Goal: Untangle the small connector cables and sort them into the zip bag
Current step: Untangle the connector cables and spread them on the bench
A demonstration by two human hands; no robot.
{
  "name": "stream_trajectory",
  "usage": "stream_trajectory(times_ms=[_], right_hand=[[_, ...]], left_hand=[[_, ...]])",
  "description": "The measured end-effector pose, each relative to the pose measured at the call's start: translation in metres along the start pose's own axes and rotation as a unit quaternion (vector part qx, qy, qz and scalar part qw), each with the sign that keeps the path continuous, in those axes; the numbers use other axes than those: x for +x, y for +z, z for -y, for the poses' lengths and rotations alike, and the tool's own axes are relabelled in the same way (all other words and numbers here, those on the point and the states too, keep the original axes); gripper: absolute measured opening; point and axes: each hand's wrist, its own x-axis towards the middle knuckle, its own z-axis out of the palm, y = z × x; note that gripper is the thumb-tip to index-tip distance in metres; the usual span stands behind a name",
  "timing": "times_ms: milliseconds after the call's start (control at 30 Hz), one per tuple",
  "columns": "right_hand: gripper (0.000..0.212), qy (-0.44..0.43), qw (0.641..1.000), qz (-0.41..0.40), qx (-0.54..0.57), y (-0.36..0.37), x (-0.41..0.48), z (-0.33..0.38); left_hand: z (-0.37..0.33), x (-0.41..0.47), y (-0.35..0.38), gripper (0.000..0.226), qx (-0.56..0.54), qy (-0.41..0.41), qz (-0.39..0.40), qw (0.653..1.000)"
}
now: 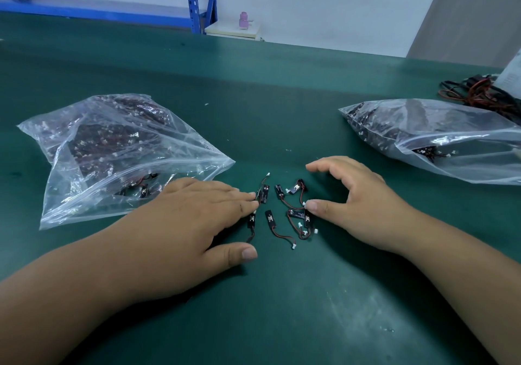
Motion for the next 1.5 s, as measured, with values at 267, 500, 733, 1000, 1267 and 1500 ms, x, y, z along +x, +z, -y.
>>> stream_trajectory(times_ms=[267,500,733,1000,1267,1500], right_hand=[[0.022,0.028,0.998,-0.055,0.011,0.0038,0.0035,-0.0053],[0.032,0.034,0.998,-0.039,0.048,0.0041,0.0006,-0.0064],[0.045,-0.025,0.994,-0.040,0.103,0.0043,-0.0017,-0.0032],[0.058,-0.088,0.993,-0.009,0.078,0.0069,-0.0025,-0.0035],[0.060,-0.069,0.982,-0.031,0.173,0.0054,-0.0038,-0.0035],[0.065,-0.054,0.985,-0.040,0.157,0.0050,-0.0033,-0.0038]], left_hand=[[-0.0012,-0.0015,-0.0050,0.089,0.013,-0.028,-0.032,0.999],[-0.0006,-0.0016,-0.0050,0.075,0.031,-0.078,-0.009,0.996],[-0.0013,-0.0017,-0.0068,0.070,0.014,-0.064,0.004,0.998],[-0.0007,0.0004,-0.0047,0.069,0.006,-0.021,0.045,0.999],[0.0008,-0.0007,-0.0019,0.068,-0.002,-0.018,0.014,1.000],[0.0019,-0.0018,-0.0049,0.067,0.023,-0.057,-0.025,0.998]])
